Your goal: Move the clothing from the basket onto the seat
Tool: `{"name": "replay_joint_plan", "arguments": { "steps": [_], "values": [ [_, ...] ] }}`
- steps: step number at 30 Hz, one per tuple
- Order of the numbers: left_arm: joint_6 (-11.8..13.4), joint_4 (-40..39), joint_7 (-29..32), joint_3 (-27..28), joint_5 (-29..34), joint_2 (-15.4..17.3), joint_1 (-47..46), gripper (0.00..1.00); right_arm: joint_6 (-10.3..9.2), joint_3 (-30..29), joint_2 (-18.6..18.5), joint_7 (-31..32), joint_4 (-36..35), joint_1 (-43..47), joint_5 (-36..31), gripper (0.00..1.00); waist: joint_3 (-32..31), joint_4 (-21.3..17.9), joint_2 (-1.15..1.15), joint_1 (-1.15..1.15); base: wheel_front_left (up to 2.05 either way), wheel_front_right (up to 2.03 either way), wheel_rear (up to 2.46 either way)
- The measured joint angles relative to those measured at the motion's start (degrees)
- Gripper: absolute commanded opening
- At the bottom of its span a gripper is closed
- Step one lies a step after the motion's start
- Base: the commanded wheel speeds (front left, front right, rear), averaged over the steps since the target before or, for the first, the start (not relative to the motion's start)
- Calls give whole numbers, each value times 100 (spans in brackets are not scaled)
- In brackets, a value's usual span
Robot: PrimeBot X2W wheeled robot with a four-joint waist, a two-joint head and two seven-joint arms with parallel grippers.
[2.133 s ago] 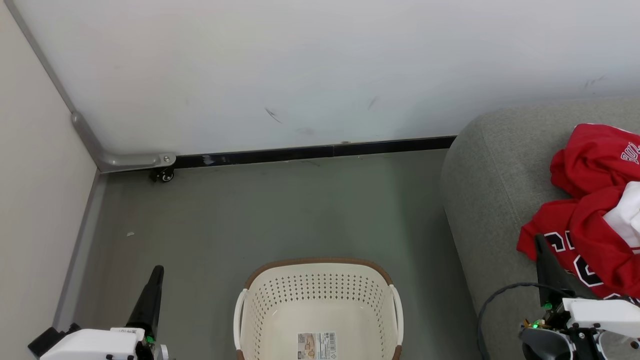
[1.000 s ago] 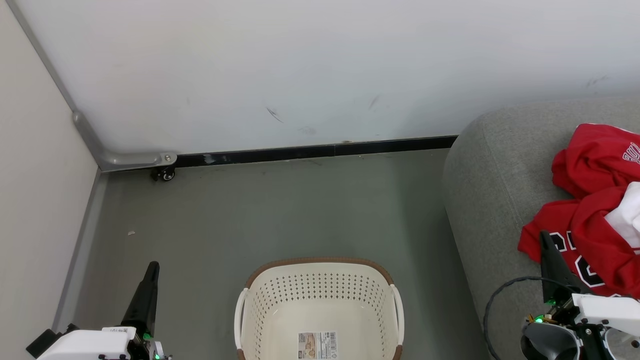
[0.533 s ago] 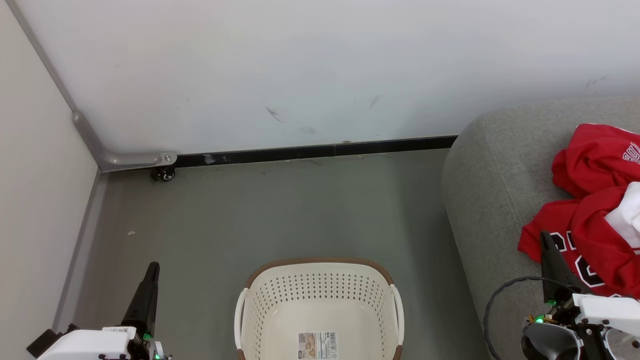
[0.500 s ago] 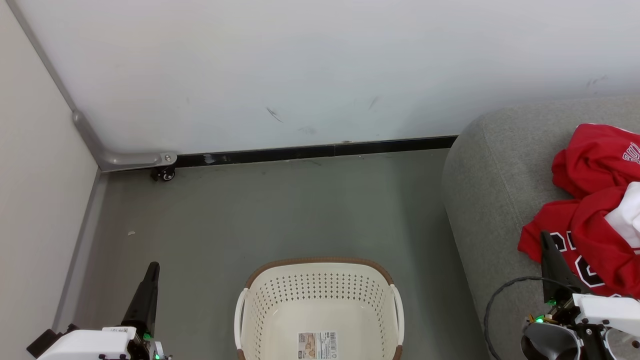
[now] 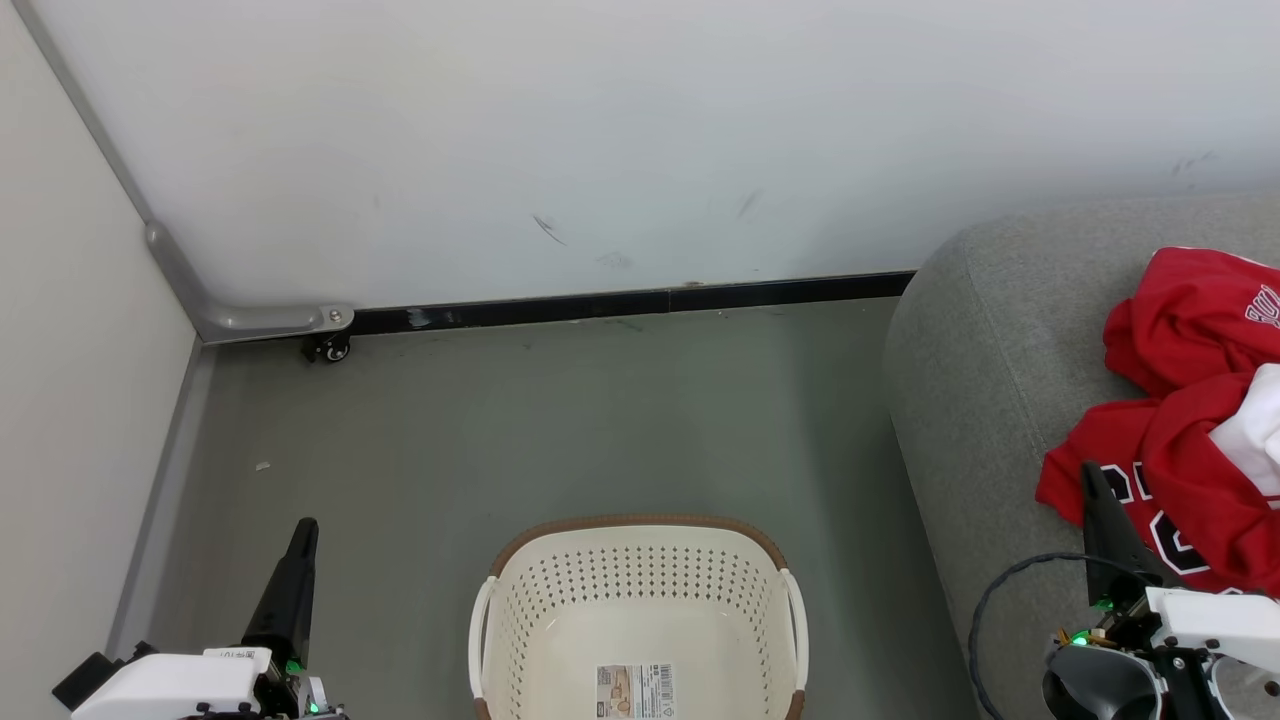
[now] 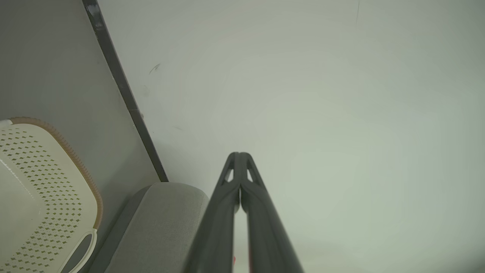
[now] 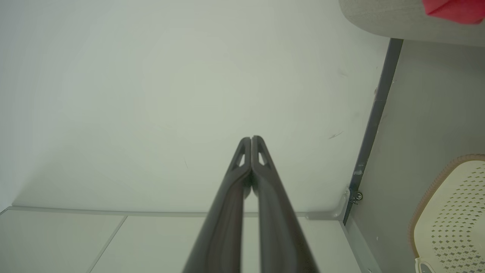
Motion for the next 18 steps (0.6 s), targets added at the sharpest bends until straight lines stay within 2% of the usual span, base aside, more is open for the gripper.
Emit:
{"name": "replay_joint_plan", "arguments": {
  "steps": [18],
  "values": [
    [-16, 21, 1, 4, 0, 0, -20, 0, 0, -13, 2, 41, 2, -3, -1, 0, 0, 0, 0, 0, 0, 0, 0]
  ]
}}
